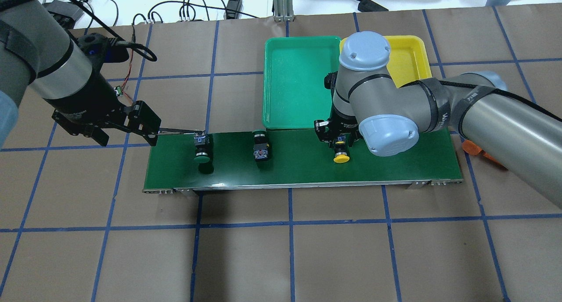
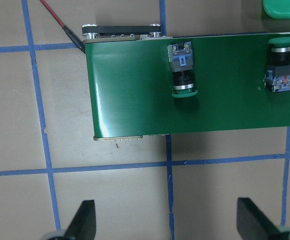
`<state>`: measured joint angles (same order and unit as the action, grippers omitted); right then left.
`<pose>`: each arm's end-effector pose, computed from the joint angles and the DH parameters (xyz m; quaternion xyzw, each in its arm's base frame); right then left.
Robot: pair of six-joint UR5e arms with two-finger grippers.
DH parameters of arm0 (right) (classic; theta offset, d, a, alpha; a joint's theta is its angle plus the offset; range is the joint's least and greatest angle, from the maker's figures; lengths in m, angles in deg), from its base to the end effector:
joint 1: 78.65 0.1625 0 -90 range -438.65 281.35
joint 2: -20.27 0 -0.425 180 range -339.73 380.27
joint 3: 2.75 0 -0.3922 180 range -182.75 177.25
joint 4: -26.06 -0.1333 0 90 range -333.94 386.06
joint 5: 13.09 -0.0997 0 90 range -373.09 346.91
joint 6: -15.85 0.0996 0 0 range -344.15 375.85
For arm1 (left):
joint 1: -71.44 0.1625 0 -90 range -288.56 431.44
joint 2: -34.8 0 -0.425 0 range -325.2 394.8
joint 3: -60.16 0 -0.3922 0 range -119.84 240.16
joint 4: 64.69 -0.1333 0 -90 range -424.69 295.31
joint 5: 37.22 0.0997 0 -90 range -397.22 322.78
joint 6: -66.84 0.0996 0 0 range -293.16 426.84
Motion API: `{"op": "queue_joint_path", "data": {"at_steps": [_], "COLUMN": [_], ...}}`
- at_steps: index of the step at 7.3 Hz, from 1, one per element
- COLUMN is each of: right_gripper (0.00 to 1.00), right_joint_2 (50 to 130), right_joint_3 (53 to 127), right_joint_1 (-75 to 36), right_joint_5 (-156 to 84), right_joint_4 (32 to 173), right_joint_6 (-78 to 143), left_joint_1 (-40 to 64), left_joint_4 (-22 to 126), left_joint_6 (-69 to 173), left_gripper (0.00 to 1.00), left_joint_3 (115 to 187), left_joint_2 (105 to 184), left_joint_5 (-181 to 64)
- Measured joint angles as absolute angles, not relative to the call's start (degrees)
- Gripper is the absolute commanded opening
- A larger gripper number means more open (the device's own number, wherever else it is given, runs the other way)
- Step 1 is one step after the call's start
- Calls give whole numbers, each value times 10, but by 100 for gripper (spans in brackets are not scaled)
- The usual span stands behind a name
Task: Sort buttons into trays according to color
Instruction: 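Carry the yellow button into the yellow tray and open the right gripper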
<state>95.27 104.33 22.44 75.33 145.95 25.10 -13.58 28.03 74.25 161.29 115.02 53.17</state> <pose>0.2370 -0.5019 0.2614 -0.0158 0.9996 0.0212 0.0102 -0.0963 -0.4222 0.4657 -0.0213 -0.9991 -0.0357 0.0005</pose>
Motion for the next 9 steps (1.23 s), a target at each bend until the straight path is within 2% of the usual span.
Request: {"op": "queue_joint_path", "data": {"at_steps": [5,9], "right_gripper": [0,0], "right_joint_2": [955,929], "right_joint_3": [1024,927], "right_joint_1": [188,132], "right_joint_5": [763,794], "right_joint_4": [1463,1460], "right_joint_6": [163,10], "left_joint_1": [-137,-137], "left_joint_4": [260,254], "left_joint_6": [737,737], "left_gripper": [100,100], "left_joint_3": [1616,1616], "left_joint_2": [1150,1152], "left_joint_5": [535,534]}}
